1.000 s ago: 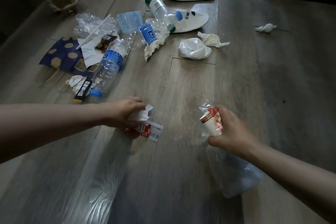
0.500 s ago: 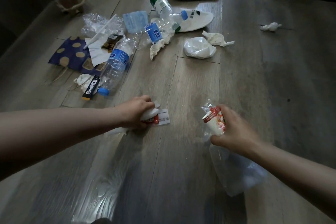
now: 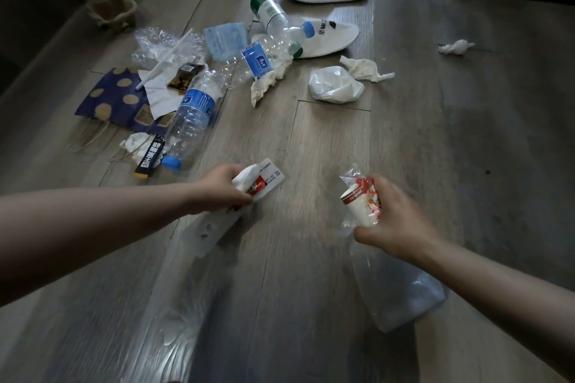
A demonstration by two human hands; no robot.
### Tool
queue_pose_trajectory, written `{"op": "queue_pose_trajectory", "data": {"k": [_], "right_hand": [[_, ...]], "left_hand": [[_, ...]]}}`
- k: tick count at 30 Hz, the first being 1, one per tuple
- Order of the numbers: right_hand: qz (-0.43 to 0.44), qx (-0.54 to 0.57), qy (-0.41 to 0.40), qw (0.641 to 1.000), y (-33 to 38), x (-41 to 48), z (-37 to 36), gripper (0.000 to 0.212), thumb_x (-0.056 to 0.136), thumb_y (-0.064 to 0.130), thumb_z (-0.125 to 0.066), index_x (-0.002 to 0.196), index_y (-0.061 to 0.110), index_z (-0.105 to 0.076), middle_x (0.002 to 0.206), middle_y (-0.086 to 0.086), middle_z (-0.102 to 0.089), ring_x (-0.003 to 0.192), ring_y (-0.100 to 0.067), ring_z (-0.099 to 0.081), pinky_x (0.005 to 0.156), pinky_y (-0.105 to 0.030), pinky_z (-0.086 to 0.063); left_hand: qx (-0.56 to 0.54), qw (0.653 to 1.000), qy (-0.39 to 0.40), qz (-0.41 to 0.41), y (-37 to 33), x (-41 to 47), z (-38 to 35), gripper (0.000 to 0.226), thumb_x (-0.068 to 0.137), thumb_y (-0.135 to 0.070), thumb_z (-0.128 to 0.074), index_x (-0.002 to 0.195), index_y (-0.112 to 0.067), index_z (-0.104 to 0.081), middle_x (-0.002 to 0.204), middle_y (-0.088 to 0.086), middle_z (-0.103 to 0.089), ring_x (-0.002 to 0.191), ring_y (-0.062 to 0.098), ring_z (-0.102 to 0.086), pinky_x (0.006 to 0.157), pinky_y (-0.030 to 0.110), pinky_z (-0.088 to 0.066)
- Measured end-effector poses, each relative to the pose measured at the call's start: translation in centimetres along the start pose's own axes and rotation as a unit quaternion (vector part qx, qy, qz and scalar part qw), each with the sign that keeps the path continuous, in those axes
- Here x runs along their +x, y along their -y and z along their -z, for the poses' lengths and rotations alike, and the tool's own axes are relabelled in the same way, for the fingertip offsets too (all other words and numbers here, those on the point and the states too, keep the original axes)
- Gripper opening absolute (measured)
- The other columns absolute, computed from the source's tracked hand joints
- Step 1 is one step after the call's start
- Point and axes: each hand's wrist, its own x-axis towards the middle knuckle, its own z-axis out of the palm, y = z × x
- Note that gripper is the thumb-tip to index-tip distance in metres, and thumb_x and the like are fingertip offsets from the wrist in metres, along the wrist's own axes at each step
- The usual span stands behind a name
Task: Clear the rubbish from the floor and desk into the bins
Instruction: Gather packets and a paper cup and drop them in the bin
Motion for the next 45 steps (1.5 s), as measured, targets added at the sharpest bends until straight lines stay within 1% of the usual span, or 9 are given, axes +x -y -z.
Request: {"op": "queue_pose_trajectory", "data": {"k": [7, 13, 16, 19, 23, 28, 33, 37, 45], "right_hand": [[-0.028, 0.062, -0.012, 0.998, 0.8, 1.0, 2.6, 0.07, 0.054, 0.035, -0.074, 0.117, 0.039, -0.044, 0.098, 0.009, -0.053, 0.083, -0.014, -0.056, 0.07, -0.037, -0.051], [-0.121, 0.117, 0.008, 0.986, 4.9, -1.9, 5.9, 0.062, 0.05, 0.046, -0.065, 0.108, 0.039, -0.046, 0.095, 0.009, -0.057, 0.077, -0.008, -0.057, 0.061, -0.027, -0.044], [-0.151, 0.123, 0.009, 0.981, 8.3, -4.0, 10.5, 0.069, 0.05, 0.053, -0.065, 0.114, 0.039, -0.042, 0.097, 0.007, -0.059, 0.081, -0.014, -0.059, 0.067, -0.032, -0.05], [-0.184, 0.141, 0.002, 0.973, 12.9, -6.0, 16.8, 0.07, 0.054, 0.043, -0.072, 0.117, 0.037, -0.042, 0.097, 0.006, -0.061, 0.079, -0.011, -0.06, 0.062, -0.028, -0.047], [-0.157, 0.102, -0.019, 0.982, 19.1, -8.7, 26.2, 0.067, 0.062, 0.032, -0.076, 0.12, 0.032, -0.043, 0.101, 0.002, -0.057, 0.085, -0.018, -0.058, 0.064, -0.027, -0.04], [-0.195, 0.147, -0.04, 0.969, 27.1, -12.7, 40.1, 0.072, 0.061, 0.031, -0.077, 0.123, 0.026, -0.042, 0.105, -0.002, -0.059, 0.087, -0.02, -0.058, 0.066, -0.027, -0.04], [-0.16, 0.157, -0.082, 0.971, 33.2, -17.5, 57.0, 0.074, 0.059, 0.033, -0.076, 0.123, 0.03, -0.04, 0.103, 0.002, -0.058, 0.086, -0.016, -0.058, 0.065, -0.028, -0.046], [-0.135, 0.183, -0.14, 0.964, 36.1, -22.8, 70.5, 0.074, 0.059, 0.034, -0.075, 0.123, 0.037, -0.038, 0.102, 0.006, -0.058, 0.086, -0.01, -0.06, 0.071, -0.03, -0.053], [-0.119, 0.17, -0.364, 0.908, 38.8, -37.0, 86.1, 0.062, 0.062, 0.022, -0.075, 0.111, 0.041, -0.041, 0.091, 0.014, -0.058, 0.078, -0.003, -0.059, 0.061, -0.022, -0.044]], "left_hand": [[-0.146, 0.989, 0.003, -0.006, -3.5, -2.6, 0.4, 0.025, 0.081, -0.002, -0.069, 0.105, -0.005, -0.061, 0.089, 0.012, -0.066, 0.066, 0.014, -0.06, 0.055, 0.022, -0.052], [-0.246, 0.968, -0.04, 0.025, -8.1, -7.2, 2.9, 0.038, 0.066, -0.018, -0.072, 0.102, -0.009, -0.066, 0.095, 0.012, -0.072, 0.083, 0.024, -0.068, 0.074, 0.037, -0.056], [-0.278, 0.958, -0.053, 0.047, -11.4, -12.1, 5.3, 0.037, 0.063, -0.017, -0.069, 0.099, -0.012, -0.067, 0.091, 0.006, -0.074, 0.084, 0.022, -0.07, 0.068, 0.03, -0.057], [-0.282, 0.957, -0.036, 0.063, -16.1, -17.7, 8.2, 0.03, 0.074, -0.004, -0.073, 0.102, -0.012, -0.066, 0.093, 0.007, -0.073, 0.086, 0.022, -0.07, 0.07, 0.03, -0.056], [-0.282, 0.956, -0.051, 0.058, -23.8, -24.6, 12.7, 0.024, 0.08, 0.005, -0.066, 0.101, -0.007, -0.065, 0.095, 0.014, -0.071, 0.081, 0.021, -0.067, 0.07, 0.032, -0.055], [-0.28, 0.959, -0.048, 0.024, -35.5, -34.2, 19.0, 0.02, 0.08, 0.0, -0.069, 0.098, -0.009, -0.065, 0.094, 0.014, -0.07, 0.076, 0.019, -0.065, 0.063, 0.027, -0.054], [-0.286, 0.957, -0.047, -0.033, -49.1, -43.3, 25.1, 0.018, 0.079, -0.004, -0.072, 0.094, -0.013, -0.065, 0.09, 0.011, -0.071, 0.077, 0.022, -0.065, 0.063, 0.026, -0.055], [-0.267, 0.958, -0.038, -0.098, -59.7, -49.8, 27.8, 0.023, 0.071, -0.009, -0.073, 0.093, -0.015, -0.069, 0.09, 0.012, -0.073, 0.081, 0.028, -0.069, 0.076, 0.044, -0.055], [-0.239, 0.943, 0.037, -0.228, -75.0, -59.0, 26.7, 0.016, 0.081, -0.004, -0.069, 0.095, -0.012, -0.066, 0.079, 0.006, -0.071, 0.066, 0.014, -0.066, 0.061, 0.028, -0.051]]}}
